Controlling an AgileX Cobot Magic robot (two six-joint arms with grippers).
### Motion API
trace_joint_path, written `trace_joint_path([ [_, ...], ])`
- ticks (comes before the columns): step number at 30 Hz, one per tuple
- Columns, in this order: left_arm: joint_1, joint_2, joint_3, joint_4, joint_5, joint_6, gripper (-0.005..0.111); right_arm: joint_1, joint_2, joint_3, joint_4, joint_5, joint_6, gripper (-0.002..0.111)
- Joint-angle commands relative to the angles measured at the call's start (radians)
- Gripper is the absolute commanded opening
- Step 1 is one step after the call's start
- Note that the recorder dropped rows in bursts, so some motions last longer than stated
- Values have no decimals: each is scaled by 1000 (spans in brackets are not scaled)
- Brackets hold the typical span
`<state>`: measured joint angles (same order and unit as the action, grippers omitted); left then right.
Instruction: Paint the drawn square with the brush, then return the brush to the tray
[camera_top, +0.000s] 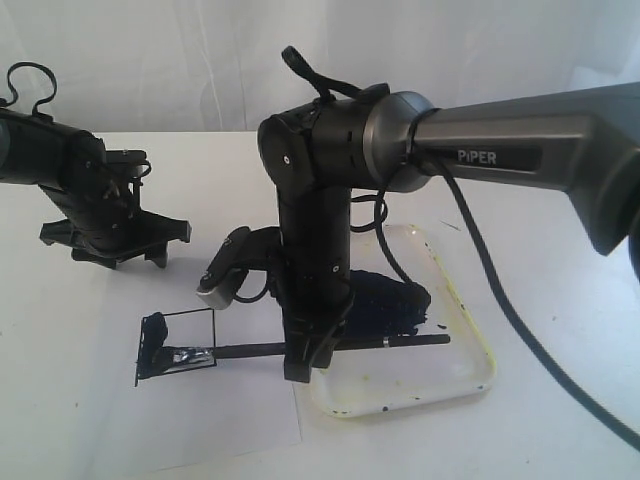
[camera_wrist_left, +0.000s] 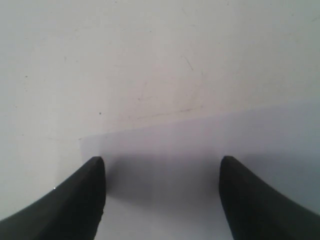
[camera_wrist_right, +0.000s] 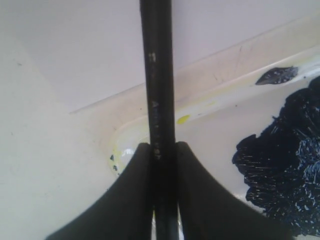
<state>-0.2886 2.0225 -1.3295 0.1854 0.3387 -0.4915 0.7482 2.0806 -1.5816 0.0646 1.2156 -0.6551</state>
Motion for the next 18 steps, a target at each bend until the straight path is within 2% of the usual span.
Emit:
trace_joint_path([
  [1,-2,13,9,6,54,-2,68,-2,-20,43,-13,5,-13,0],
  [18,-2,13,9,6,56,-2,68,-30,-55,60,-46,5,28,0],
])
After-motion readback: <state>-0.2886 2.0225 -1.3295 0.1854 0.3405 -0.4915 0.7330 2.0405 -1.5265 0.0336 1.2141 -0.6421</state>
